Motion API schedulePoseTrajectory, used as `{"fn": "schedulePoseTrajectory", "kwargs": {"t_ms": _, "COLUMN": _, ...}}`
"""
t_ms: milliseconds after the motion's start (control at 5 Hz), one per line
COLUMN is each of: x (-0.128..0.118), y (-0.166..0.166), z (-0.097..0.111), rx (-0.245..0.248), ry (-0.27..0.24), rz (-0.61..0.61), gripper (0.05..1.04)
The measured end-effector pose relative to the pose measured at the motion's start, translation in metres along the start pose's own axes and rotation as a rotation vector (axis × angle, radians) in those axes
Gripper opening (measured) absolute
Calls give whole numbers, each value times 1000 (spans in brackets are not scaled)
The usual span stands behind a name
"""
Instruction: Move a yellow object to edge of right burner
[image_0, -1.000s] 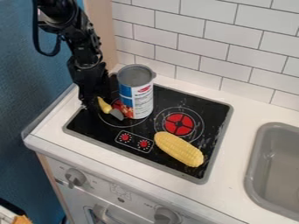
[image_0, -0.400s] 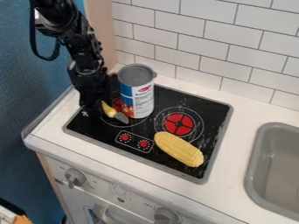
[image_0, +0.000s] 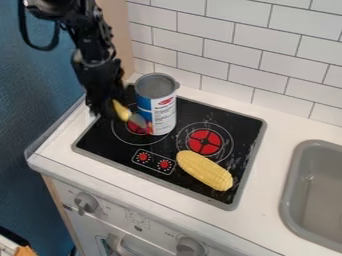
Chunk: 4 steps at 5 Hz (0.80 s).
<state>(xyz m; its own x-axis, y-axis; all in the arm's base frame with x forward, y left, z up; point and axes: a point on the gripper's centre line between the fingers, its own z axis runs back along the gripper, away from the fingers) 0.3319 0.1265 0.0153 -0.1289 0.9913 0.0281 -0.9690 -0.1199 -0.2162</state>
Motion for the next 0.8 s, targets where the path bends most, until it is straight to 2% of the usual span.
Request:
{"fn": "schedulePoseTrajectory", "kwargs": {"t_ms": 200, "x": -18, "y": 3, "z": 26, "rx": -56, "ry": 26, "rz": -31, "gripper": 433}}
{"fn": "schedulePoseTrajectory", "kwargs": {"t_ms": 400, "x": -64, "y": 0, "z": 45, "rx": -105, "ry": 77, "rz": -188, "gripper": 433}}
{"fn": "schedulePoseTrajectory", "kwargs": {"t_ms": 600, "x": -114, "y": -1, "z": 49, "rx": -127, "ry": 173, "rz": -354, "gripper": 433}}
{"fn": "schedulePoseTrajectory", "kwargs": {"t_ms": 800, "x": -157, "y": -7, "z": 42, "rx": -116, "ry": 217, "rz": -469, "gripper": 433}}
